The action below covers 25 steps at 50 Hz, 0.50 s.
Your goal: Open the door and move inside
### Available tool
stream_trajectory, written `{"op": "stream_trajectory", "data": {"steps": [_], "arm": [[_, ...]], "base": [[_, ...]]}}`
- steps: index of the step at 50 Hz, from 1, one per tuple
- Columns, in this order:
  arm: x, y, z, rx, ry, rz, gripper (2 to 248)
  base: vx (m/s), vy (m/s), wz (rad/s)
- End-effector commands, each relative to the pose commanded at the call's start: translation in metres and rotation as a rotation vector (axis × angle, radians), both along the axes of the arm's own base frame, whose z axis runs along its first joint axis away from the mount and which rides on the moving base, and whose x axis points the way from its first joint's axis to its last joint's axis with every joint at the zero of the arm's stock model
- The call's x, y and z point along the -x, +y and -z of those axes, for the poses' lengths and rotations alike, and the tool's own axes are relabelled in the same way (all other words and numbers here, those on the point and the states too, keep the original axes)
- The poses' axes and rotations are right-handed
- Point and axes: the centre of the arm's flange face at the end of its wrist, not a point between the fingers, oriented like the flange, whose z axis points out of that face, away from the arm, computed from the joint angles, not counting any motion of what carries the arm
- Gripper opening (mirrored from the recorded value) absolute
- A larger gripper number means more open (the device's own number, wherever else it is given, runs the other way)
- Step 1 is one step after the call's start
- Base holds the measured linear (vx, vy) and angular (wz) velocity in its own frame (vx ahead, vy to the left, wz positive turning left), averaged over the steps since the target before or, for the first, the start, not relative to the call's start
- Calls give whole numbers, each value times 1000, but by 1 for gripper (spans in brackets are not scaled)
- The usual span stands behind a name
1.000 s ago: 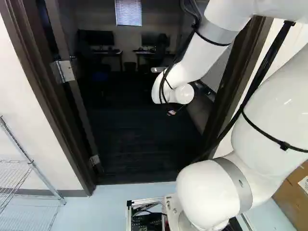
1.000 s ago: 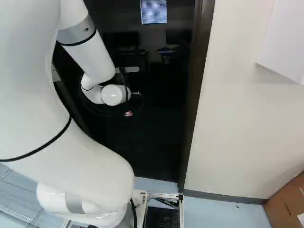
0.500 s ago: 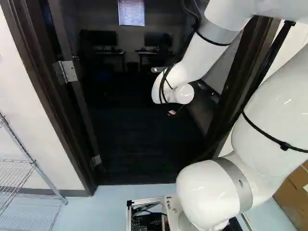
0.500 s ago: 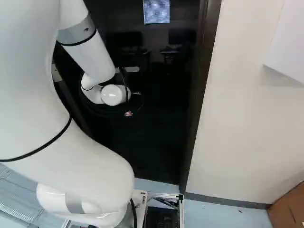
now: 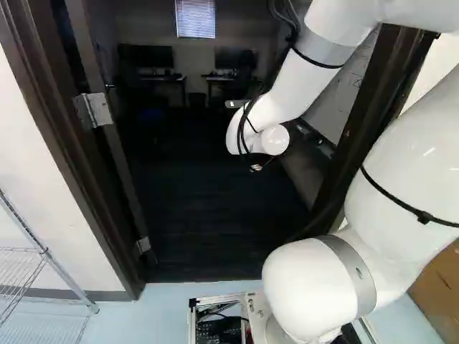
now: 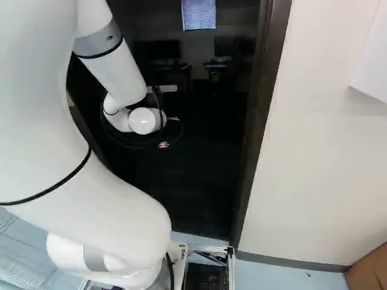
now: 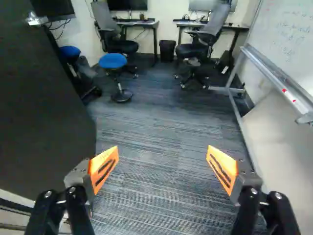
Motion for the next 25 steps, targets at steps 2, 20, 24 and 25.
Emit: {"op": "stream_trajectory", "data": {"steps": [2,20,24,25], "arm": [[0,0,0,0,0,0,247],[0,0,0,0,0,0,247],[0,0,0,0,0,0,247],[0,0,0,0,0,0,247]], "base": [[96,36,-5],[111,30,-3],[105,-4,-14],[100,10,5]]}}
